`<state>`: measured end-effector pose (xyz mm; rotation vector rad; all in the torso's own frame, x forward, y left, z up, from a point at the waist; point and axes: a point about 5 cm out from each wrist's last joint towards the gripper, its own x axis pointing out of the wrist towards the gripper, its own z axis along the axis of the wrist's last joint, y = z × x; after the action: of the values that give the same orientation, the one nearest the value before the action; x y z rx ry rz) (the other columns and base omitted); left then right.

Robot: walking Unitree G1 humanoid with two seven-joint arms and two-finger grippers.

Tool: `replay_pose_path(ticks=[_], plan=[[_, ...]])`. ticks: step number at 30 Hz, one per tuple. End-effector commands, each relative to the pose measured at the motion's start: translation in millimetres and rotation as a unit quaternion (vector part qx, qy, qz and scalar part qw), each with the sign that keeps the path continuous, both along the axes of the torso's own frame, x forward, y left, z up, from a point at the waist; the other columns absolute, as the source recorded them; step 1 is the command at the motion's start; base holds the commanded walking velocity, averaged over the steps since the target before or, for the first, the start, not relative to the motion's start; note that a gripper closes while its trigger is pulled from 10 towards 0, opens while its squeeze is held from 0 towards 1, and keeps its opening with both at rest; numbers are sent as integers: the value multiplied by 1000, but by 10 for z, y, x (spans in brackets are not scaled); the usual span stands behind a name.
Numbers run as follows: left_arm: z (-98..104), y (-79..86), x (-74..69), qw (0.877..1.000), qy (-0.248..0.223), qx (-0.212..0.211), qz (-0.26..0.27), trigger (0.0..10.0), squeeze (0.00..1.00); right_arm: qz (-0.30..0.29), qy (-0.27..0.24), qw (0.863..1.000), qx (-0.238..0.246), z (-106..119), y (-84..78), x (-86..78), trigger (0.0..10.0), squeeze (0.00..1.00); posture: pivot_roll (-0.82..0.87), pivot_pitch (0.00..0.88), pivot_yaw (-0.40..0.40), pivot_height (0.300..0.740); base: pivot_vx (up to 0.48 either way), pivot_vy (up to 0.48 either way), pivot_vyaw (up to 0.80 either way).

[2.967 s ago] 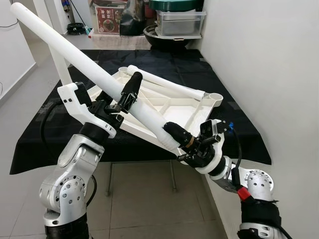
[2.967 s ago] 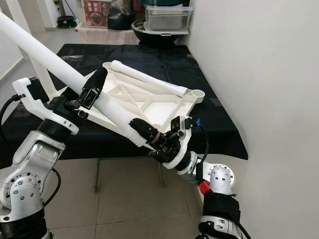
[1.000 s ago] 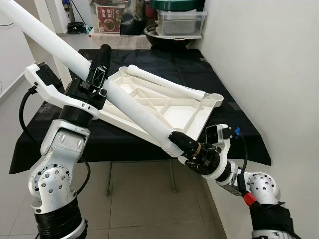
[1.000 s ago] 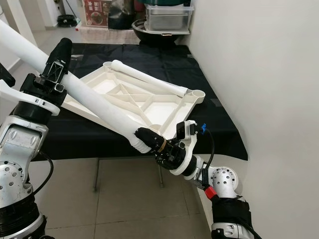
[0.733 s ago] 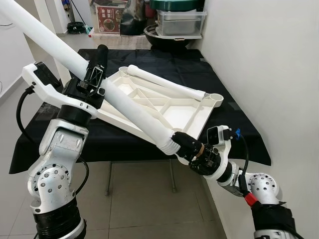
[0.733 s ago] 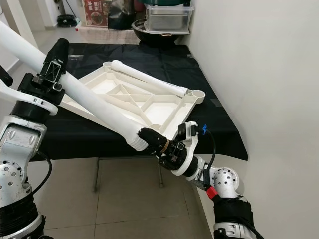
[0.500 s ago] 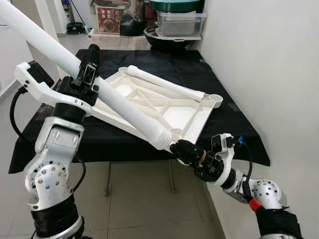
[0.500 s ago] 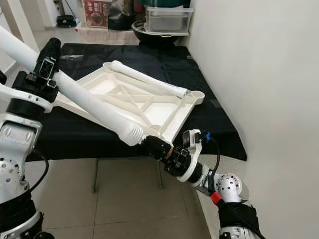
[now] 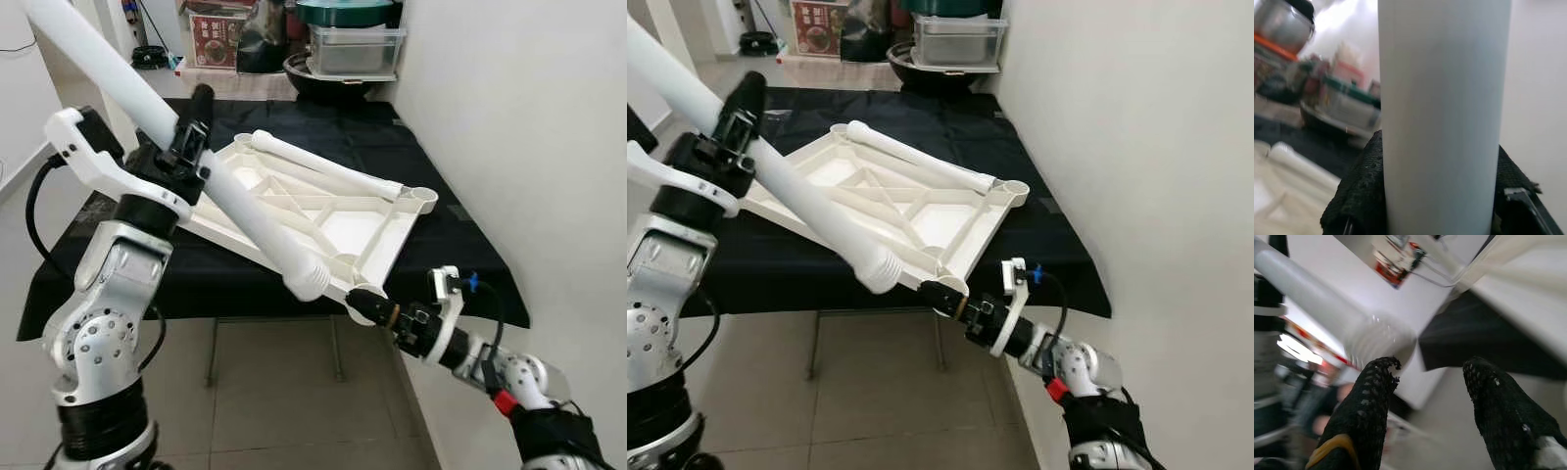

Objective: Building children table

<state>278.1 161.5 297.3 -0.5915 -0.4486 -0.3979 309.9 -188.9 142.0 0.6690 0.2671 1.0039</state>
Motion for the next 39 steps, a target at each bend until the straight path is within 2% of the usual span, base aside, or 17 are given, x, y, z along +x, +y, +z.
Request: replay_pose_path(ticks=[1,3,4,7,8,9,10,11,12,15,16,18,20,24,26,32,39], plan=[[-21,-47,0,999,4,33,-26,8706,0,-8,-43,999,-25,145,-16,61,10000,0,107,15,-54,740,0,0,0],[-32,-61,3,998,7,43,-37,8706,0,-9,-60,998,-31,202,-18,75,10000,0,107,15,-54,740,0,0,0],[-47,-78,4,997,10,56,-51,10000,0,-14,-78,996,-41,280,-5,104,10000,0,107,17,-56,740,0,0,0],[-81,-92,9,993,9,95,-63,10000,0,-47,-110,990,-78,389,70,195,10000,0,103,22,-52,740,0,0,0],[-125,-79,38,988,5,144,-48,10000,0,-116,-134,975,-134,451,168,335,10000,0,102,23,-50,740,0,0,0],[-140,-67,56,986,4,160,-38,10000,0,-147,-139,967,-156,464,201,393,10000,0,101,24,-50,740,0,0,0],[-140,-67,56,986,4,160,-38,10000,0,-147,-139,967,-156,464,201,393,10000,0,101,24,-50,740,0,0,0],[-146,-60,66,986,3,166,-31,10000,0,-164,-139,962,-166,464,214,422,10000,0,101,24,-50,740,0,0,0],[-162,-61,84,985,6,168,-24,10000,0,-198,-162,949,-183,477,258,454,10000,0,96,25,-47,740,0,0,0],[-172,-65,94,986,9,167,-22,10000,0,-217,-179,941,-190,489,287,466,10000,0,97,25,-47,740,0,0,0],[-183,-67,103,986,10,165,-12,10000,0,-234,-198,931,-197,500,338,463,10000,0,100,27,-50,740,0,0,0],[-217,-77,104,986,17,163,-3,10000,0,-247,-208,926,-196,499,417,436,10000,0,103,29,-53,740,0,0,-400],[-265,-82,98,987,25,158,10,10000,0,-258,-217,922,-189,505,519,388,10000,0,103,31,-52,740,0,0,-800],[-316,-70,96,986,30,162,21,10000,0,-279,-231,913,-188,541,557,370,10000,0,102,29,-52,740,0,0,-800],[-343,-67,91,986,34,163,19,10000,0,-276,-224,920,-168,559,574,368,10000,0,102,29,-52,740,0,0,-800],[-369,-68,96,985,33,169,15,10000,0,-296,-238,909,-170,602,552,398,10000,0,99,9,-48,740,0,0,-800],[-286,-69,111,985,18,170,15,10000,0,-293,-233,915,-152,607,588,394,10000,0,105,0,-46,740,-34,94,-800]])
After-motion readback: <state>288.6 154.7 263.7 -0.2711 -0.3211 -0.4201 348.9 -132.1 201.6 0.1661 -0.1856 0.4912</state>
